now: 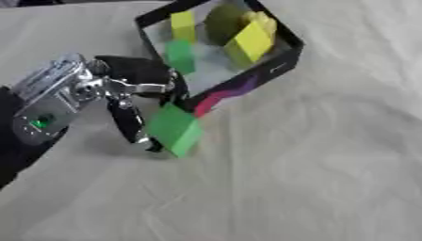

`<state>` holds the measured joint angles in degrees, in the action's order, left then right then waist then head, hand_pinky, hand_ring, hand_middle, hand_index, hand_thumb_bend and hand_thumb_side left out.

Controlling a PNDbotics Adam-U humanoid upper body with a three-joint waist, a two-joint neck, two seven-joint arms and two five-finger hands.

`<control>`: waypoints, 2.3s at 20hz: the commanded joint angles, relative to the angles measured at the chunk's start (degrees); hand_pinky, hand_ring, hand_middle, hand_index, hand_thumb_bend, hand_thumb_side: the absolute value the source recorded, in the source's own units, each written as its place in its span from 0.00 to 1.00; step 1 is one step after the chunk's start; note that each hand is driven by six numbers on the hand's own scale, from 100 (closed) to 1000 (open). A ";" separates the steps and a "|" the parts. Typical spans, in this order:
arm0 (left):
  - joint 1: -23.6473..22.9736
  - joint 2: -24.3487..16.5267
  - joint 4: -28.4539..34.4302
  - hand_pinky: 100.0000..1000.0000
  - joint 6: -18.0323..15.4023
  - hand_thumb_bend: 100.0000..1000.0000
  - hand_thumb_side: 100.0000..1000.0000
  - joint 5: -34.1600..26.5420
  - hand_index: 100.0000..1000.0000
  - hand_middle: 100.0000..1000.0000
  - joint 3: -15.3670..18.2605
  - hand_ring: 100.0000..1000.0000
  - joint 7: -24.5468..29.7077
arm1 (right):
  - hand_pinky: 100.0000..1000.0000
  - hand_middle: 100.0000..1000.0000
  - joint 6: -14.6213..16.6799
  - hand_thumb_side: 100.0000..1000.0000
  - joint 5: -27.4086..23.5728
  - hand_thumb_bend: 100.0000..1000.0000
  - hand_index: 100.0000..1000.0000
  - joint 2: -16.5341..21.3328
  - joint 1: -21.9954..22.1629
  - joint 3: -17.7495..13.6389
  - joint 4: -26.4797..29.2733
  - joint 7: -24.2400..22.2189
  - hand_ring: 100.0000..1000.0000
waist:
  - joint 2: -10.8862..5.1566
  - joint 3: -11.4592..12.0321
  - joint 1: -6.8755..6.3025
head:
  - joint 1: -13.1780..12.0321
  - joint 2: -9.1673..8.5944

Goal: Pick up objects on the table and place them in the box.

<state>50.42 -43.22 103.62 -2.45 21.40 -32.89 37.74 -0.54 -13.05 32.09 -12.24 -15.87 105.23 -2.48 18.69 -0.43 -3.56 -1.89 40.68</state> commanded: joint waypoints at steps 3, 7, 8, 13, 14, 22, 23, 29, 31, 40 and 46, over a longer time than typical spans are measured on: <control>3.30 -5.56 10.58 0.59 4.57 0.28 0.00 -8.04 0.51 0.41 9.61 0.46 1.12 | 0.80 0.66 0.32 0.63 -0.09 0.00 0.83 2.04 0.16 -0.64 0.43 0.04 0.68 | -2.18 0.66 -0.25 | 0.64 0.25; 8.07 -2.62 7.67 0.60 8.73 0.34 0.00 -4.35 0.52 0.41 11.92 0.47 0.27 | 0.80 0.66 0.23 0.63 -0.19 0.00 0.83 2.02 0.32 -0.44 0.25 -0.24 0.68 | -2.86 1.02 -0.27 | 0.68 0.51; 9.50 -1.15 5.20 0.60 8.93 0.34 0.00 -2.23 0.53 0.41 11.76 0.47 -0.07 | 0.80 0.66 0.22 0.63 -0.27 0.00 0.83 2.01 0.29 -0.39 0.23 -0.30 0.68 | -2.98 0.98 -0.23 | 0.67 0.51; 15.87 6.40 -10.94 0.60 5.95 0.36 0.00 6.25 0.54 0.42 10.12 0.48 -2.79 | 0.80 0.66 0.20 0.63 -0.65 0.00 0.83 2.03 -0.02 -0.24 0.24 -0.47 0.67 | -3.20 0.35 -0.35 | 0.29 0.30; 16.88 7.55 -13.68 0.60 4.99 0.36 0.00 7.50 0.54 0.43 10.08 0.48 -3.56 | 0.80 0.66 0.16 0.63 -0.70 0.00 0.83 2.02 -0.13 -0.18 0.25 -0.54 0.67 | -3.16 0.22 -0.38 | 0.26 0.23; 21.53 14.25 -29.30 0.61 0.14 0.38 0.00 14.78 0.55 0.43 11.56 0.48 -8.77 | 0.80 0.67 -0.09 0.63 -0.58 0.00 0.83 1.73 -0.74 0.23 0.22 -1.04 0.67 | -2.62 -0.68 -0.52 | -0.52 -0.77; 21.63 14.75 -30.66 0.61 -0.23 0.39 0.00 15.62 0.55 0.43 11.76 0.49 -9.05 | 0.80 0.67 -0.08 0.63 -0.59 0.00 0.83 1.72 -0.79 0.24 0.23 -1.05 0.67 | -2.58 -0.85 -0.53 | -0.62 -0.91; 21.07 16.43 -35.43 0.62 -3.06 0.44 0.00 19.78 0.55 0.45 12.29 0.50 -9.37 | 0.80 0.67 -0.08 0.64 -0.67 0.00 0.83 1.61 -1.00 0.25 0.24 -1.08 0.67 | -2.34 -1.12 -0.44 | -1.01 -1.87; 20.76 17.06 -36.65 0.63 -3.75 0.44 0.00 20.81 0.55 0.45 12.51 0.51 -9.53 | 0.80 0.67 -0.08 0.63 -0.76 0.00 0.83 1.54 -1.28 0.34 0.29 -1.20 0.67 | -2.23 -1.31 -0.38 | -1.21 -2.30; 19.62 19.22 -41.79 0.66 -5.50 0.49 0.00 24.68 0.58 0.51 13.70 0.54 -10.82 | 0.80 0.67 0.08 0.64 -0.90 0.00 0.83 1.37 -1.97 0.52 0.34 -1.51 0.67 | -1.41 -2.25 -0.20 | -1.63 -3.12; 19.39 19.51 -42.41 0.74 -6.36 0.72 0.05 25.19 0.77 0.68 13.70 0.67 -10.75 | 0.80 0.67 0.11 0.64 -0.64 0.00 0.83 1.34 -1.94 0.50 0.26 -1.60 0.67 | -1.14 -2.08 -0.17 | -1.53 -2.63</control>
<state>68.87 -22.90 60.65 -8.48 46.27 -19.91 27.05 -0.59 -13.84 32.12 -13.62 -15.12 104.89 -3.91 18.07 -2.50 -3.56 -3.42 38.45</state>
